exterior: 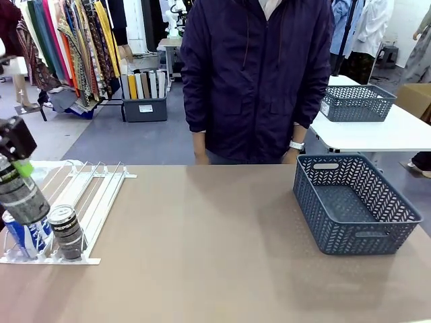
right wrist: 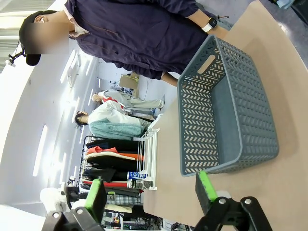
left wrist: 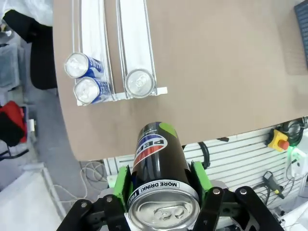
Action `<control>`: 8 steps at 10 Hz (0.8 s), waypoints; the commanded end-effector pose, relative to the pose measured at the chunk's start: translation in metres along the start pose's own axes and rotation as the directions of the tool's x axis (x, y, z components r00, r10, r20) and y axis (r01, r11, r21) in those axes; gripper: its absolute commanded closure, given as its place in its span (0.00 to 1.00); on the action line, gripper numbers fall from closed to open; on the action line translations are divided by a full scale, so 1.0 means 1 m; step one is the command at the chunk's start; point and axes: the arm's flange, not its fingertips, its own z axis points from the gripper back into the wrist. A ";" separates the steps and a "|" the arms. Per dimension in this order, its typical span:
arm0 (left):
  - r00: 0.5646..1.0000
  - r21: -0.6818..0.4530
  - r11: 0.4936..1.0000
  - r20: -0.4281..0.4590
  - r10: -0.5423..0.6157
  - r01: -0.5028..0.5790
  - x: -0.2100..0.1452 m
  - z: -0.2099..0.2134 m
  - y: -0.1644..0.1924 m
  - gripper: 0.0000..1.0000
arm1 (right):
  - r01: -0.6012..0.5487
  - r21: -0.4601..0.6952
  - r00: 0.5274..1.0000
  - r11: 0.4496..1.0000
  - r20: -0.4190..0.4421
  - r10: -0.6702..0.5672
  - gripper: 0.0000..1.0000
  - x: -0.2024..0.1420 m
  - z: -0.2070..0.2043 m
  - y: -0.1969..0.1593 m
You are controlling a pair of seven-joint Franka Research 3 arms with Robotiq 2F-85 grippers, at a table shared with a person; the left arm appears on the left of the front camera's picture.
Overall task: Retrieve and store the cans from the dispenser.
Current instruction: Pick up one can from the Automatic Can Dispenser and place it in the middle of the table.
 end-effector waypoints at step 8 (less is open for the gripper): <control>0.986 0.011 0.986 0.039 -0.164 0.164 0.058 -0.045 -0.073 1.00 | -0.019 0.023 1.000 1.000 0.018 0.019 0.00 0.003 0.000 0.002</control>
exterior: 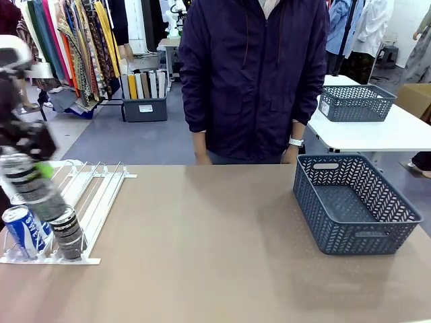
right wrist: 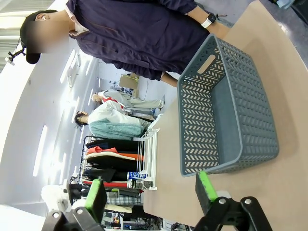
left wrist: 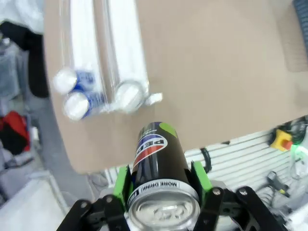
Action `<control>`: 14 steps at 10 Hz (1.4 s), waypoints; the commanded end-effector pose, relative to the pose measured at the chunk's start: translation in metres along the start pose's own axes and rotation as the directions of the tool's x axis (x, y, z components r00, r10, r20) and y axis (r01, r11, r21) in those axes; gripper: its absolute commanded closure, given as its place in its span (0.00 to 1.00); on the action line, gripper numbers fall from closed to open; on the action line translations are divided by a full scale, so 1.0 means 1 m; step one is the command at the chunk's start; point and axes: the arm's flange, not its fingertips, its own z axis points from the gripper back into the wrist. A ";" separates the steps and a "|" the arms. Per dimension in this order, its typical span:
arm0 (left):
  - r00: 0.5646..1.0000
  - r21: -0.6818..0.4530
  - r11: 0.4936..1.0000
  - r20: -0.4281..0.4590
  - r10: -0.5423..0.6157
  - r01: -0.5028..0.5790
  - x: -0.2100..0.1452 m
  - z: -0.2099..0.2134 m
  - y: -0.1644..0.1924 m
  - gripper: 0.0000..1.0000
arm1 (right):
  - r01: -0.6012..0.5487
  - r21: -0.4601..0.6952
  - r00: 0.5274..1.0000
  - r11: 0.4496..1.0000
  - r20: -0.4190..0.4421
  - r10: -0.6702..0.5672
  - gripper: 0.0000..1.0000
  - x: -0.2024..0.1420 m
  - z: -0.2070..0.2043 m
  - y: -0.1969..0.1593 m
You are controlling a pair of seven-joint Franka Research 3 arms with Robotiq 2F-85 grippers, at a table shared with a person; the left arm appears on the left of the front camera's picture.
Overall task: Retrieve and store the cans from the dispenser.
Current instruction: Pick up one can from the Automatic Can Dispenser and place it in the middle of the table.
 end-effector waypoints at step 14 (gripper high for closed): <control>0.874 -0.098 0.875 -0.063 -0.481 0.474 0.160 -0.237 -0.259 0.75 | -0.019 0.024 1.000 1.000 0.017 0.018 0.00 0.003 -0.001 0.002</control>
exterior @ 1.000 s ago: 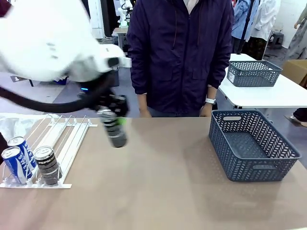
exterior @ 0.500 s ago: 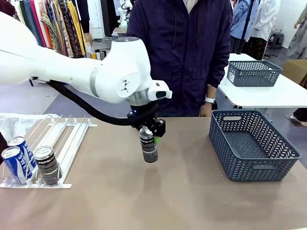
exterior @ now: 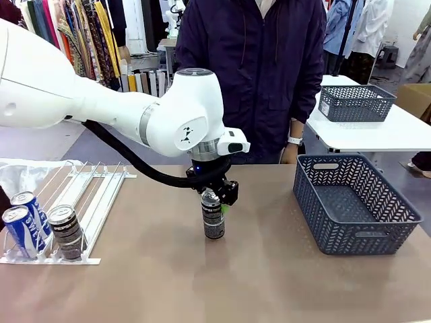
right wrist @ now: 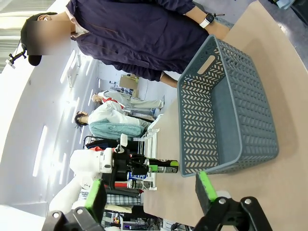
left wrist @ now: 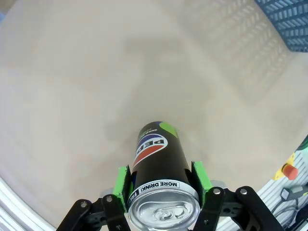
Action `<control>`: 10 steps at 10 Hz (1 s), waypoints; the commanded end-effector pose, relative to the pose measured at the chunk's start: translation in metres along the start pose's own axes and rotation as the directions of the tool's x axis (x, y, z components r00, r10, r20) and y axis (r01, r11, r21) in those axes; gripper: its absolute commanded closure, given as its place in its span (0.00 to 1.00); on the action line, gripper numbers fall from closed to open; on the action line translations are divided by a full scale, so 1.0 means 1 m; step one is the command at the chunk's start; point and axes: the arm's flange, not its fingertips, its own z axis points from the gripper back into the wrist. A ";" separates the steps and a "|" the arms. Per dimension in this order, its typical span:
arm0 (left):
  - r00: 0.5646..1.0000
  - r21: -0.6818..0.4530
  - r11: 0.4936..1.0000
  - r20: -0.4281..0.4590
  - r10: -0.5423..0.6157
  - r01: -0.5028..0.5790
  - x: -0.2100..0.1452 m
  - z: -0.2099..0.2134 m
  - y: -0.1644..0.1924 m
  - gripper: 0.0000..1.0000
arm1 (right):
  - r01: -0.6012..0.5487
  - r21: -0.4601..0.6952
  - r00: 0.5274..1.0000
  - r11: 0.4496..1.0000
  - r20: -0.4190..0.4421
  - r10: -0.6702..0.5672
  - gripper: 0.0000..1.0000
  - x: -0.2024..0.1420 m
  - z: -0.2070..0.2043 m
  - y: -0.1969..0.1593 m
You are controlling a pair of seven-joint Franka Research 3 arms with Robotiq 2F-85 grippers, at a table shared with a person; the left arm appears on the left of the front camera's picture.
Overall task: Retrieve and store the cans from the dispenser.
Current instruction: Pick up one can from the Automatic Can Dispenser and place it in the middle of the table.
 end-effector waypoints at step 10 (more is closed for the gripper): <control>0.972 -0.321 0.932 0.108 0.209 -0.165 -0.152 0.211 0.102 0.00 | -0.019 0.024 1.000 1.000 0.016 0.018 0.00 0.003 -0.001 0.002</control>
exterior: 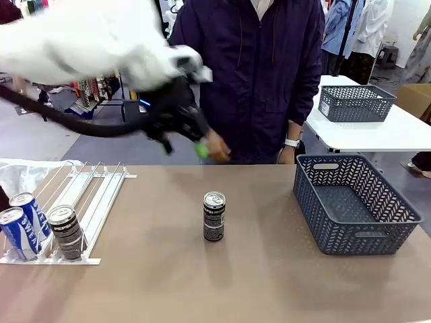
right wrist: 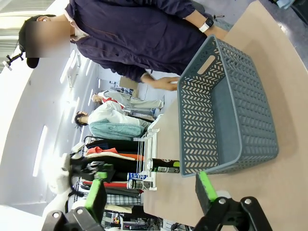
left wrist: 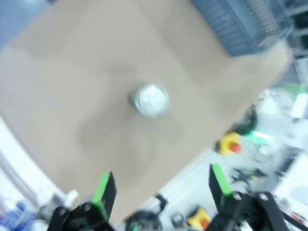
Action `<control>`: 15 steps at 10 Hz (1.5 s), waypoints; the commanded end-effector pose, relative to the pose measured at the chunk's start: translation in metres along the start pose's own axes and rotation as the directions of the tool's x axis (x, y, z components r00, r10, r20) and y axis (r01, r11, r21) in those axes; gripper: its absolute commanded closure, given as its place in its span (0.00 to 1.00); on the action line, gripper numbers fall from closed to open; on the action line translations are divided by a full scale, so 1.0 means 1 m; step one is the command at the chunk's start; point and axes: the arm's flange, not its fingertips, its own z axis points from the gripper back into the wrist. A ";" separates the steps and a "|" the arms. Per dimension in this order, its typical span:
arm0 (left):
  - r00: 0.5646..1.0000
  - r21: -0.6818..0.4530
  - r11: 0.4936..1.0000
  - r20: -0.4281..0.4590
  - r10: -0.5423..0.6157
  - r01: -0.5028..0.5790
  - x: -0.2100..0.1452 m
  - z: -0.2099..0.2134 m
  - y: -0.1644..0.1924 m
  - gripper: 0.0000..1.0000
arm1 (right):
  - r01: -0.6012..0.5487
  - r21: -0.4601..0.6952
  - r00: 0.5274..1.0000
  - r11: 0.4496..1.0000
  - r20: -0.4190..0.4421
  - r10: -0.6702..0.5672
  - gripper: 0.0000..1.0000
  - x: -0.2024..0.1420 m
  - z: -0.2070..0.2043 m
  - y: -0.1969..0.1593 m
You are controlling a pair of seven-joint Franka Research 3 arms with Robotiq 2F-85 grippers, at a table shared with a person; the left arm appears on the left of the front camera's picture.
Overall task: Retrieve and store the cans from the dispenser.
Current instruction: Pick up one can from the Automatic Can Dispenser and place it in the middle of the table, then pick up the last remaining can from one row of the Automatic Can Dispenser and place it in the middle of the table.
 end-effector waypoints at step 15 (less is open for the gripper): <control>0.680 -0.723 0.582 0.214 0.702 -0.372 -0.424 0.162 0.289 0.00 | -0.020 0.024 1.000 1.000 0.016 0.019 0.00 0.003 -0.001 0.002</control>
